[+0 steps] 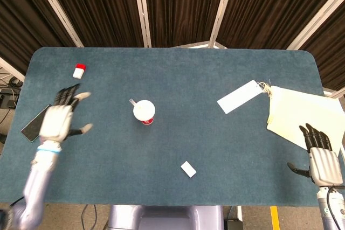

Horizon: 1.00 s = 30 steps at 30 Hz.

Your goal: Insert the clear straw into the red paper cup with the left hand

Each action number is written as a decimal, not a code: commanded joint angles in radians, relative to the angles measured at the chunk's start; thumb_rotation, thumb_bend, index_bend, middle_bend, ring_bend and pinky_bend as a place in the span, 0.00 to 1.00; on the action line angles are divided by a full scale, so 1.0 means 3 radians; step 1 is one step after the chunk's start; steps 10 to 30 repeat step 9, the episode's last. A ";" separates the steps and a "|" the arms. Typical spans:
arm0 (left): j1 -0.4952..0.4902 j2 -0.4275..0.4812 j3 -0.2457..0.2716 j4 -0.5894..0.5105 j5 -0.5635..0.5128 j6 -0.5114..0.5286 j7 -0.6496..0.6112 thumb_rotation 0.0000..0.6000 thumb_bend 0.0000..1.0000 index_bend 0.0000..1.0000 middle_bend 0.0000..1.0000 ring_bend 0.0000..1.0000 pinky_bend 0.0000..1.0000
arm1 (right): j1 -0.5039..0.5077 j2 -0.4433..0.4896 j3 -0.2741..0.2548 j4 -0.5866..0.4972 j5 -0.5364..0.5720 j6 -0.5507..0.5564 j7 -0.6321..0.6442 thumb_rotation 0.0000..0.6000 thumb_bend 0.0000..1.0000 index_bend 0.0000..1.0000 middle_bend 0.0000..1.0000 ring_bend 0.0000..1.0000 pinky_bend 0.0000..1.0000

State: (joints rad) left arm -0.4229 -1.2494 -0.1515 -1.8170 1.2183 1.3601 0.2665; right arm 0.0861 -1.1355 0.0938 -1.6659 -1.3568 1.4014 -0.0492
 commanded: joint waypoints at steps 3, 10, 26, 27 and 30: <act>0.0502 0.0320 0.0465 -0.0118 0.0362 0.0470 0.0240 1.00 0.19 0.14 0.00 0.00 0.00 | 0.0002 0.0001 -0.0001 0.0012 -0.0017 0.0014 -0.0036 1.00 0.14 0.01 0.00 0.00 0.00; 0.0722 0.0378 0.0546 0.0008 0.0394 0.0615 0.0121 1.00 0.19 0.10 0.00 0.00 0.00 | -0.0005 -0.0003 -0.0020 0.0020 -0.0082 0.0052 -0.0052 1.00 0.14 0.01 0.00 0.00 0.00; 0.0722 0.0378 0.0546 0.0008 0.0394 0.0615 0.0121 1.00 0.19 0.10 0.00 0.00 0.00 | -0.0005 -0.0003 -0.0020 0.0020 -0.0082 0.0052 -0.0052 1.00 0.14 0.01 0.00 0.00 0.00; 0.0722 0.0378 0.0546 0.0008 0.0394 0.0615 0.0121 1.00 0.19 0.10 0.00 0.00 0.00 | -0.0005 -0.0003 -0.0020 0.0020 -0.0082 0.0052 -0.0052 1.00 0.14 0.01 0.00 0.00 0.00; 0.0722 0.0378 0.0546 0.0008 0.0394 0.0615 0.0121 1.00 0.19 0.10 0.00 0.00 0.00 | -0.0005 -0.0003 -0.0020 0.0020 -0.0082 0.0052 -0.0052 1.00 0.14 0.01 0.00 0.00 0.00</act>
